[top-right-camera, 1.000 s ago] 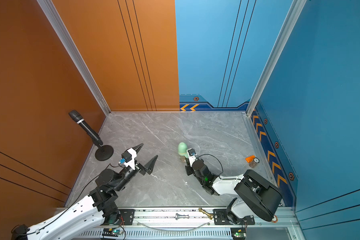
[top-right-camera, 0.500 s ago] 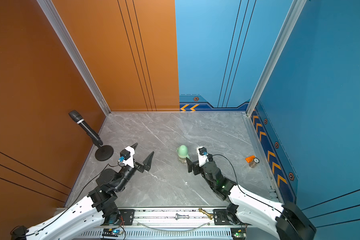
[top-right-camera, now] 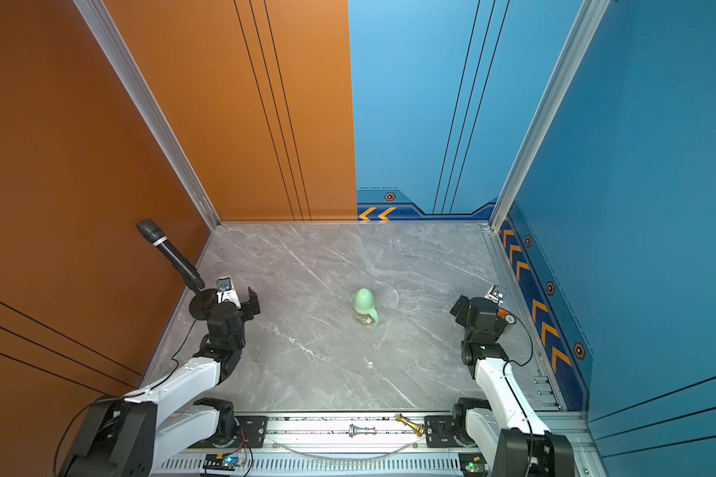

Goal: Assemble the baby bottles
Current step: Reset both arms

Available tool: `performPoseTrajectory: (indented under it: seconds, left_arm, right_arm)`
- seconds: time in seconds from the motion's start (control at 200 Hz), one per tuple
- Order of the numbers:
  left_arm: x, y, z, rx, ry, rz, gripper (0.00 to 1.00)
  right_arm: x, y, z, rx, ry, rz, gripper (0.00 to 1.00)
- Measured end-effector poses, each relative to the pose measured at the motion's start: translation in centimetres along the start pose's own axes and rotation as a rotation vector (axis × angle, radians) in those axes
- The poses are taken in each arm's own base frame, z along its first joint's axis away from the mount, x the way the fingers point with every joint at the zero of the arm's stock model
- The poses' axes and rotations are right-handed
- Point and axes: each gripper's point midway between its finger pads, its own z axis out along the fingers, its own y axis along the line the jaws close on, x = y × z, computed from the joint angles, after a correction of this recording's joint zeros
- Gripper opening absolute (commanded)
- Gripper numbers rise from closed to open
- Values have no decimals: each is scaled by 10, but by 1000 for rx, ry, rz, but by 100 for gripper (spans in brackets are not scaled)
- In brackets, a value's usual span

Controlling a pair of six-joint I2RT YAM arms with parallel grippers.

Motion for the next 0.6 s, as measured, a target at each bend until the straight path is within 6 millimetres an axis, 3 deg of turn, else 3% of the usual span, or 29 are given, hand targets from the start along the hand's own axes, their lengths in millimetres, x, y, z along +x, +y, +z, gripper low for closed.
performPoseTrajectory:
  seconds: [0.125,0.24,0.315,0.365,0.451,0.521,0.601]
  left_arm:
    - [31,-18,8,78,34,50,98]
    - [47,-34,23,127,42,81,97]
    - [58,-42,33,150,81,101,97]
    - [54,-40,39,147,96,84,97]
    - [29,-32,57,120,57,29,97]
    - [16,-27,62,106,32,1,97]
    - [18,-29,62,116,39,-4,97]
  right_arm:
    - [35,26,19,-72,3,-166,100]
    - [39,66,28,-159,-66,-277,100]
    - [45,75,42,-146,-54,-314,100]
    - [35,71,49,-133,-57,-295,100]
    - [11,66,53,-101,-119,-256,100]
    - [6,71,52,-115,-133,-251,100]
    - [7,72,52,-120,-133,-253,100]
